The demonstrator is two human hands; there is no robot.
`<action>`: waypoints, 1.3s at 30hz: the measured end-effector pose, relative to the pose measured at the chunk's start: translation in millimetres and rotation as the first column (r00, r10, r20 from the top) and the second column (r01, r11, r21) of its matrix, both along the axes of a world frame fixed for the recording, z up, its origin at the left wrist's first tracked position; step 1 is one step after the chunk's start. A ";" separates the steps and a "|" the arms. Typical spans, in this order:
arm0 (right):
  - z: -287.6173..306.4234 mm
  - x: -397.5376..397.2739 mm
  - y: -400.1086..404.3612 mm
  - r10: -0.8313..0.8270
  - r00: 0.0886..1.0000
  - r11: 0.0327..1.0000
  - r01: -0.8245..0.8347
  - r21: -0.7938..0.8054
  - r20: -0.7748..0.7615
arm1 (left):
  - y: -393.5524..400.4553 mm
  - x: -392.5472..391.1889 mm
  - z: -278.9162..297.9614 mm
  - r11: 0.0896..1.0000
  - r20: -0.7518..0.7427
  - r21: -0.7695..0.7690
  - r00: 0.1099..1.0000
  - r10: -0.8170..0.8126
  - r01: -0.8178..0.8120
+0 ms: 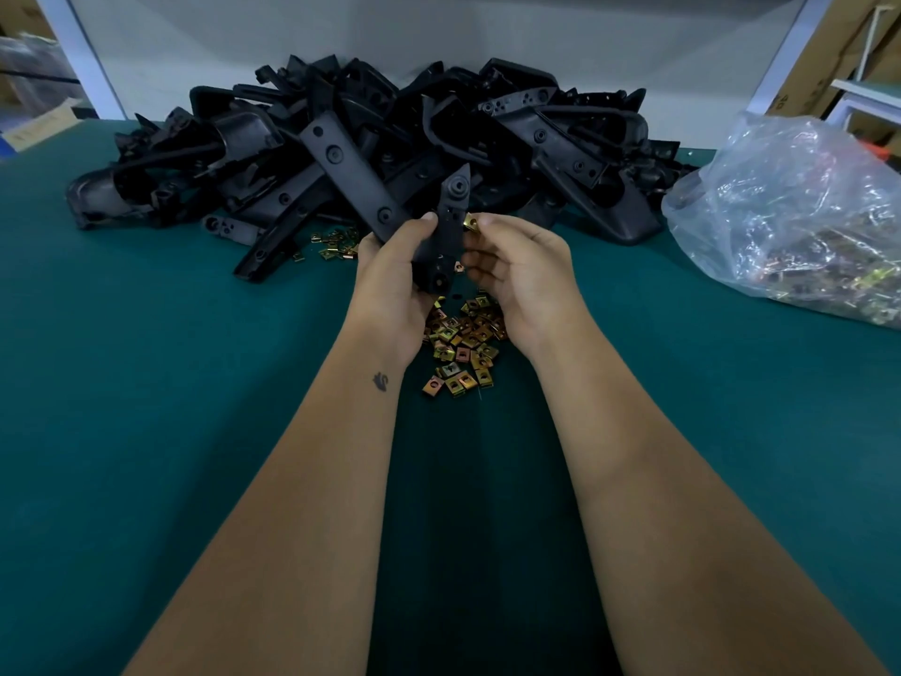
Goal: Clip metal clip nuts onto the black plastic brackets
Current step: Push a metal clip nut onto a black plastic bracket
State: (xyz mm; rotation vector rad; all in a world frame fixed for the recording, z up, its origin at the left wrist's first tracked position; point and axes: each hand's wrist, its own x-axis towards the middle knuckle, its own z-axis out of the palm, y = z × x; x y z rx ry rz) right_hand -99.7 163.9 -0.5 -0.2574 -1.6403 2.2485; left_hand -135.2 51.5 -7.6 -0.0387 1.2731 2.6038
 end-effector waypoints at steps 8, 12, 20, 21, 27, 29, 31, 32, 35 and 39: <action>1.0 1.1 -2.8 0.007 1.000 1.000 -0.006 0.003 -0.020 | 1.1 3.1 1.6 1.000 -0.034 -0.007 0.999 -0.017 0.017; 2.0 2.3 -2.4 0.021 0.999 1.000 -0.021 -0.020 -0.029 | 1.5 2.2 0.7 1.000 -0.022 -0.009 1.000 -0.015 0.015; 4.7 5.2 -3.1 0.016 0.999 1.000 -0.016 0.013 -0.029 | 1.2 2.3 0.3 0.999 -0.028 -0.046 1.000 0.002 -0.004; 4.8 5.3 -3.0 0.012 1.000 1.000 -0.012 0.014 -0.029 | 1.7 2.7 0.1 0.998 -0.039 -0.063 0.999 0.006 -0.009; 3.9 4.7 -3.6 -0.006 1.000 1.000 0.006 0.003 -0.013 | 2.7 4.9 0.9 0.995 -0.068 -0.096 0.998 0.011 -0.018; 3.7 4.3 -3.7 -0.001 1.000 1.000 0.001 -0.021 -0.012 | 2.5 5.5 1.4 0.996 -0.063 -0.089 0.998 0.009 -0.014; 4.1 4.1 -3.4 0.000 1.000 0.999 -0.001 -0.042 -0.012 | 2.7 6.2 1.6 0.997 -0.057 -0.082 0.998 0.008 -0.013; 4.4 3.9 -3.2 -0.001 1.000 0.999 0.000 -0.047 -0.010 | 2.9 6.5 1.6 0.997 -0.056 -0.080 0.998 0.009 -0.013; 4.2 3.4 -3.6 -0.007 1.000 1.000 0.007 -0.019 -0.002 | 2.9 6.9 2.5 0.996 -0.062 -0.093 0.998 0.011 -0.016; 3.5 3.5 -2.5 -0.005 1.000 1.000 0.005 0.013 -0.001 | 2.7 6.8 2.0 0.993 -0.087 -0.117 0.996 -0.003 -0.008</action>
